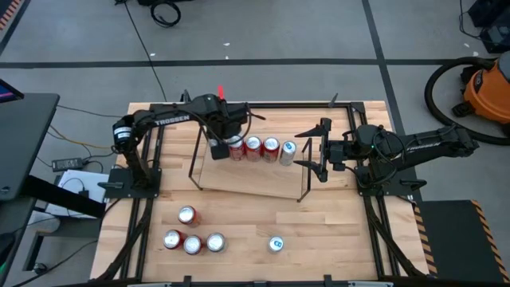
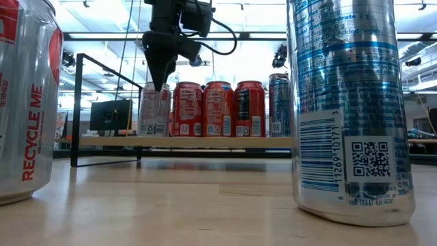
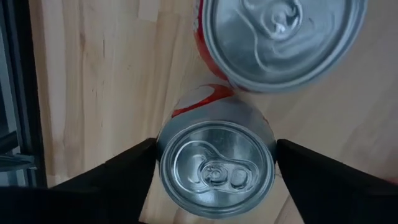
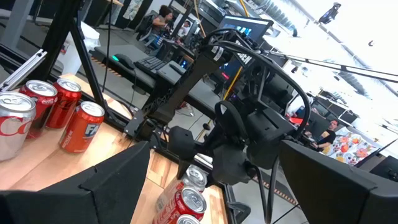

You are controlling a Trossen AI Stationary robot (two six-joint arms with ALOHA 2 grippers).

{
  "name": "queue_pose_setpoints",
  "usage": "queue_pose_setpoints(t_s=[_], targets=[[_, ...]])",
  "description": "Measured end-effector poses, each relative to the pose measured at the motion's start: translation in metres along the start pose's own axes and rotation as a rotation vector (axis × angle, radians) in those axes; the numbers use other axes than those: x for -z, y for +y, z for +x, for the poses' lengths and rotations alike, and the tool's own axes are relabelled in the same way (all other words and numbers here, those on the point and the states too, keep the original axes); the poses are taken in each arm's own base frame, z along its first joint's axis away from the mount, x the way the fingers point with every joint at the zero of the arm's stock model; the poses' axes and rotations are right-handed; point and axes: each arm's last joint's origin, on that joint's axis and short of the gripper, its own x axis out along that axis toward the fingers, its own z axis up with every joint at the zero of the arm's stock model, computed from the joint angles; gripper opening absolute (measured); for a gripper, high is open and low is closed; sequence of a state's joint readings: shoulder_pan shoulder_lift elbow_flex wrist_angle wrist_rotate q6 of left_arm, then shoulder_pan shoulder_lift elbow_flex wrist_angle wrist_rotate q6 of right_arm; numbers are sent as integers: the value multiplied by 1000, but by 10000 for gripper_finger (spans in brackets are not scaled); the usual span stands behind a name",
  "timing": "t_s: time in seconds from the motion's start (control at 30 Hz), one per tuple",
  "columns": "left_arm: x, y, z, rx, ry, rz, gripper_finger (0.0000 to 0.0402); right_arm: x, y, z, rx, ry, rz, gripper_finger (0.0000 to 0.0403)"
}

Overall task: Place canned beverage on shelf
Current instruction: Put the top red-silver soda can on the shelf, then put the blue soda can aligned with the other blue soda can on the shelf

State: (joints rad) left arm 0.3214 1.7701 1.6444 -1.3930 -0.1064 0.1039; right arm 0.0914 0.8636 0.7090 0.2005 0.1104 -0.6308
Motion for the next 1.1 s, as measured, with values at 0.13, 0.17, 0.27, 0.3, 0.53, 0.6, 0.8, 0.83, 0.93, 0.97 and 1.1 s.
queue_pose_setpoints(t_s=[0.13,0.17,0.27,0.3,0.53,0.6,0.8,0.83,0.93,0.97,1.1], targets=[[-1,-2,1,1,-6,-6,382,0,0,0,0,0,0,368],[-1,-2,1,0,-5,-8,390,0,0,0,0,0,0,368],[-1,-2,1,-2,-4,-2,398,0,0,0,0,0,0,368],[-1,-2,1,-2,-3,0,398,0,0,0,0,0,0,368],[-1,-2,1,-11,3,22,399,0,0,0,0,0,0,368],[0,-2,0,-10,11,24,399,0,0,0,0,0,0,368],[3,-3,-1,-31,26,25,399,0,0,0,0,0,0,368],[3,-3,-2,-31,26,25,399,0,0,0,0,0,0,368],[4,-3,-4,-32,27,23,399,0,0,0,0,0,0,368],[4,-2,-5,-32,26,23,399,0,0,0,0,-1,0,368],[1,-1,-17,-36,-17,2,399,0,0,0,1,-1,1,368]])
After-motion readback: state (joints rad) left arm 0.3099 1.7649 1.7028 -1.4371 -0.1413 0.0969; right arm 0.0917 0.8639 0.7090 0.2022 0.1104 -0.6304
